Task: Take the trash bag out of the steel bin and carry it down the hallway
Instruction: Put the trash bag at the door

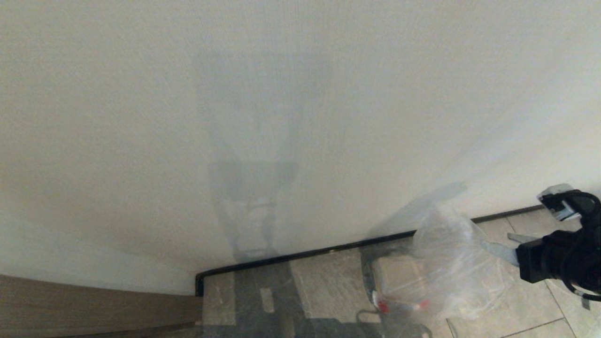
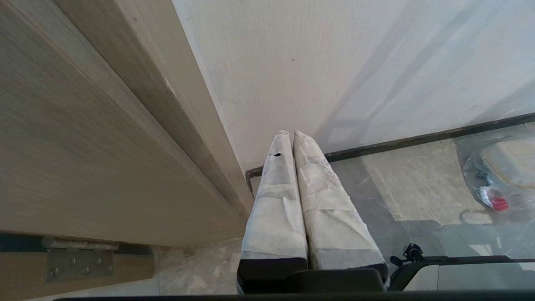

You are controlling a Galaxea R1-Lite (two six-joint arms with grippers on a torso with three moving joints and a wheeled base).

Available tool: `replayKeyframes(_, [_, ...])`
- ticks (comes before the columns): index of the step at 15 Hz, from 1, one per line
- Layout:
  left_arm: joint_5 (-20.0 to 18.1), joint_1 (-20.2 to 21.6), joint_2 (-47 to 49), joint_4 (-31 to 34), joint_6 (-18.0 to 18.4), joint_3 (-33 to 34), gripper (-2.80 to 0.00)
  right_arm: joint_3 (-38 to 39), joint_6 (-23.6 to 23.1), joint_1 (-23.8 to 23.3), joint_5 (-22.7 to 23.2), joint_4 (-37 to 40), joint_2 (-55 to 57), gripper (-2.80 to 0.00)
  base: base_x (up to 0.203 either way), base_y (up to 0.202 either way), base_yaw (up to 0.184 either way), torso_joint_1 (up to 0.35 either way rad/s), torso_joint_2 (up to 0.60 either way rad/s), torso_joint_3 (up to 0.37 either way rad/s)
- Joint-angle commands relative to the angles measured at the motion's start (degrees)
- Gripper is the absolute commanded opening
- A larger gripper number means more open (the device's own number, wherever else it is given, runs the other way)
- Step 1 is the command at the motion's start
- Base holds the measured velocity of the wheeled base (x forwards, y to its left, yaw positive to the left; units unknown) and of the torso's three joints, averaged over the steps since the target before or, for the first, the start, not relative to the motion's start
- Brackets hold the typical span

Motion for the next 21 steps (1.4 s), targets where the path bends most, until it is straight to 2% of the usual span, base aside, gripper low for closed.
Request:
replayKeyframes(1, [0.0, 0.0, 0.02, -0.01, -0.02, 0.0, -2.8, 0.77, 0.46, -1.65, -0.8, 1.72, -9.95, -2.8, 0.0, 0.0, 0.0, 0.0, 0.0, 0.0])
replayKeyframes(4, [0.0, 0.0, 0.02, -0.01, -0.02, 0.0, -2.8, 1.14, 2.73, -2.79, -2.07, 12.77, -24.21, -2.8, 0.0, 0.0, 0.0, 0.0, 0.0, 0.0])
replayKeyframes(6, [0.0, 0.0, 0.02, -0.01, -0.02, 0.0, -2.8, 0.73, 3.59, -2.98, -2.58, 24.45, -35.9, -2.8, 0.0, 0.0, 0.0, 0.0, 0.0, 0.0])
replayKeyframes(9, [0.0, 0.0, 0.02, -0.01, -0.02, 0.0, -2.8, -0.18, 6.87, -1.73, -5.56, 46.33, -54.77, -2.8, 0.0, 0.0, 0.0, 0.0, 0.0, 0.0])
replayKeyframes(11, [0.0, 0.0, -0.02, -0.01, -0.02, 0.0, -2.8, 1.99, 9.79, -0.3, -8.28, 53.05, -63.56, -2.8, 0.0, 0.0, 0.0, 0.0, 0.0, 0.0])
replayKeyframes(12, [0.0, 0.0, 0.02, -0.01, -0.02, 0.0, -2.8, 5.34, 10.8, 0.33, -10.08, 53.31, -66.65, -2.8, 0.0, 0.0, 0.0, 0.0, 0.0, 0.0])
replayKeyframes(13, [0.0, 0.0, -0.06, -0.04, -0.02, 0.0, -2.8, 9.57, 11.3, 0.8, -11.68, 50.14, -67.94, -2.8, 0.0, 0.0, 0.0, 0.0, 0.0, 0.0])
replayKeyframes(15, [0.0, 0.0, 0.02, -0.07, -0.02, 0.0, -2.8, 17.51, 10.59, 1.3, -12.82, 35.23, -69.77, -2.8, 0.0, 0.0, 0.0, 0.0, 0.0, 0.0])
replayKeyframes(16, [0.0, 0.0, 0.02, -0.01, 0.06, 0.0, -2.8, 20.54, 10.21, 1.44, -12.98, 30.76, -71.96, -2.8, 0.0, 0.0, 0.0, 0.0, 0.0, 0.0])
replayKeyframes(19, [0.0, 0.0, 0.02, -0.01, -0.02, 0.0, -2.8, 20.41, 7.2, 1.91, -12.87, 29.89, -78.22, -2.8, 0.0, 0.0, 0.0, 0.0, 0.0, 0.0])
replayKeyframes(21, [0.0, 0.0, 0.02, -0.01, 0.05, 0.0, -2.8, 20.38, 7.84, 1.84, -13.0, 29.8, -78.22, -2.8, 0.0, 0.0, 0.0, 0.0, 0.0, 0.0])
